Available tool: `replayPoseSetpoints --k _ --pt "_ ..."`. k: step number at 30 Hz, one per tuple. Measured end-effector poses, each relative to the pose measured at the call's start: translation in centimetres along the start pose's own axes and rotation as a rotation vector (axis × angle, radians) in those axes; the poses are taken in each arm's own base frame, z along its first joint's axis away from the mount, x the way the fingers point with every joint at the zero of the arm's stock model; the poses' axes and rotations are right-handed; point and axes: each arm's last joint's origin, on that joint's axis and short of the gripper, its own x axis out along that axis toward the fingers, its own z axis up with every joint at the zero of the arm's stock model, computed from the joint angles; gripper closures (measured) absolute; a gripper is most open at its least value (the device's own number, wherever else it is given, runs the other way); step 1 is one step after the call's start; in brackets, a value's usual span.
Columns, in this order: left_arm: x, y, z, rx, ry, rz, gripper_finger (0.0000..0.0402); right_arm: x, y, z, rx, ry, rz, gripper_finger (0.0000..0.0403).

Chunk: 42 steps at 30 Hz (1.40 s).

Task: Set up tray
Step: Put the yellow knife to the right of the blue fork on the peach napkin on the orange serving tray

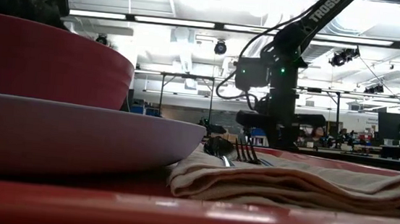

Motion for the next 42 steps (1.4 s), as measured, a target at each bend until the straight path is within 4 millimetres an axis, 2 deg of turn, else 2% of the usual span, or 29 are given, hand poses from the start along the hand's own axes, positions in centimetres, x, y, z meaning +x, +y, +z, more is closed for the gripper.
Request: replayPoseSetpoints --k 8,25,34,42 --pt "0.0 0.0 -0.1 -0.005 0.006 0.002 0.0323 -0.4 -0.3 -0.1 -0.013 0.014 -0.004 0.0393" --pt "0.0 0.0 -0.1 -0.003 0.017 -0.003 0.0323 -4.6 -2.0 -0.9 -0.008 0.092 0.051 0.0395" --pt "0.0 0.1 -0.3 0.002 0.047 -0.016 0.0323 -8.4 -1.8 -3.1 0.041 0.131 0.173 0.0391" --pt "0.0 0.1 -0.3 0.002 0.046 -0.015 0.0323 -12.2 -1.2 -7.3 0.092 0.115 0.275 0.0396"
